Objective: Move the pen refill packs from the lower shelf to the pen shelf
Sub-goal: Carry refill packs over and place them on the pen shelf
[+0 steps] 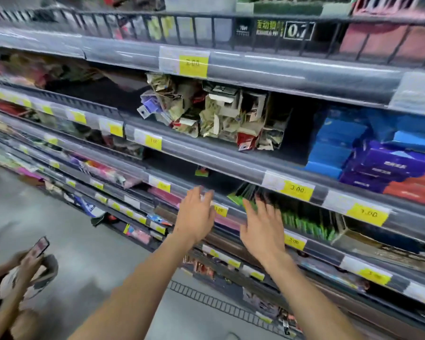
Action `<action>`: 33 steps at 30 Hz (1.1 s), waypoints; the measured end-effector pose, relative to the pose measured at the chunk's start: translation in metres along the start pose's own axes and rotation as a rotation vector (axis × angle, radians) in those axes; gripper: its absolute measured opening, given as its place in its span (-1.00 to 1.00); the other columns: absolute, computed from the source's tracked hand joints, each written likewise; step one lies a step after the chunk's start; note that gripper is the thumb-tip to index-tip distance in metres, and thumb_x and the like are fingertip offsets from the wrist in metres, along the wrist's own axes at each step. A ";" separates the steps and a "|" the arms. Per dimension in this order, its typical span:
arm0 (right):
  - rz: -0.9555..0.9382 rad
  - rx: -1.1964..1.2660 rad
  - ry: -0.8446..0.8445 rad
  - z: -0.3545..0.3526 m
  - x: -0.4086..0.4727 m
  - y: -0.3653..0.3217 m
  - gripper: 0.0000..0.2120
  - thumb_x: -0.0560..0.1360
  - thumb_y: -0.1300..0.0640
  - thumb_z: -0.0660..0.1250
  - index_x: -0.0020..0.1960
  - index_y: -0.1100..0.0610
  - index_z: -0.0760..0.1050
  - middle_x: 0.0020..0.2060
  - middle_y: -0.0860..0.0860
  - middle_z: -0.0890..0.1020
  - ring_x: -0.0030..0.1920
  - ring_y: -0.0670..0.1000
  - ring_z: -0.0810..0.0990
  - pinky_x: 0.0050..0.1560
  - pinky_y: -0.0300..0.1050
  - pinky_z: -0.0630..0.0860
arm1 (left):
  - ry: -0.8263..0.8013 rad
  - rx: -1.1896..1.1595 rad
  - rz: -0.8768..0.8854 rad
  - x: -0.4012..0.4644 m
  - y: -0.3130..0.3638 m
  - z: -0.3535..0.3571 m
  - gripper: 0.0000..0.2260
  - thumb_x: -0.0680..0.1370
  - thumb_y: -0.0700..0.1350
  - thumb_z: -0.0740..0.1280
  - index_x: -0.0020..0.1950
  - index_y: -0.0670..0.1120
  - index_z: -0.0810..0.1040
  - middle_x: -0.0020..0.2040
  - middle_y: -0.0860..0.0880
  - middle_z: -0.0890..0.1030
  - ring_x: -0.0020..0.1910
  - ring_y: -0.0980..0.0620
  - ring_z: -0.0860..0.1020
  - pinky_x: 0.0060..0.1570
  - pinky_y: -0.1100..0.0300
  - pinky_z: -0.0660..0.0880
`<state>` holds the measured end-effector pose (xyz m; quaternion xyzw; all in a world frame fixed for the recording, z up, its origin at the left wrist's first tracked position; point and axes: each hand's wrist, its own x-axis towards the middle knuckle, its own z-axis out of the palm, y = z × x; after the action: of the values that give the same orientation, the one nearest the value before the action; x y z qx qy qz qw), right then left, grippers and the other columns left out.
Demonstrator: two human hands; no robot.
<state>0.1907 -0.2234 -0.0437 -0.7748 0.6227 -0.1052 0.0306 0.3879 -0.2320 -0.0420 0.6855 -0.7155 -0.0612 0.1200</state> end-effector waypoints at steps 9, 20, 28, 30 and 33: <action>0.048 -0.144 -0.014 0.013 -0.004 -0.016 -0.35 0.49 0.11 0.36 0.56 0.06 0.33 0.53 0.16 0.35 0.56 0.23 0.25 0.57 0.28 0.12 | -0.206 0.071 -0.075 0.107 -0.041 0.009 -0.45 0.71 0.26 0.07 0.66 0.07 0.24 0.66 -0.32 0.16 0.62 -0.33 0.15 0.57 -0.28 0.17; 0.249 -0.206 -0.052 0.007 0.000 -0.047 -0.39 0.55 0.07 0.27 0.59 0.03 0.25 0.56 0.12 0.29 0.58 0.20 0.17 0.59 0.27 -0.01 | -0.226 -0.246 -0.015 0.129 -0.042 0.006 -0.72 0.68 -0.05 0.19 0.05 -0.12 0.67 0.14 -0.23 0.71 0.11 -0.27 0.64 0.06 0.06 0.54; 0.331 -0.192 -0.067 0.012 -0.006 -0.061 -0.34 0.56 0.07 0.28 0.62 0.07 0.18 0.62 0.11 0.17 0.63 0.18 0.04 0.60 0.25 -0.05 | -0.389 -0.411 0.130 0.104 -0.022 0.008 -0.63 0.62 -0.17 0.25 0.43 -0.08 0.52 0.22 -0.28 0.68 0.20 -0.33 0.62 0.15 -0.02 0.56; 0.337 -0.176 -0.095 0.011 -0.006 -0.060 -0.33 0.58 0.05 0.26 0.64 0.05 0.13 0.64 0.09 0.10 0.64 0.15 -0.02 0.61 0.24 -0.08 | -0.431 -0.357 0.117 0.110 -0.019 0.007 -0.62 0.62 -0.17 0.23 0.44 -0.17 0.42 0.19 -0.31 0.66 0.16 -0.34 0.61 0.03 -0.02 0.53; 0.331 -0.151 -0.106 0.010 -0.007 -0.058 -0.33 0.60 0.05 0.25 0.65 0.04 0.09 0.65 0.07 0.06 0.65 0.13 -0.05 0.62 0.21 -0.12 | -0.474 -0.324 0.097 0.111 -0.005 0.002 -0.69 0.57 -0.26 0.21 0.31 -0.23 0.48 0.14 -0.29 0.66 0.07 -0.30 0.62 -0.04 0.01 0.51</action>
<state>0.2466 -0.2046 -0.0437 -0.6661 0.7454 -0.0108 0.0222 0.3891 -0.3427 -0.0357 0.5893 -0.7363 -0.3271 0.0601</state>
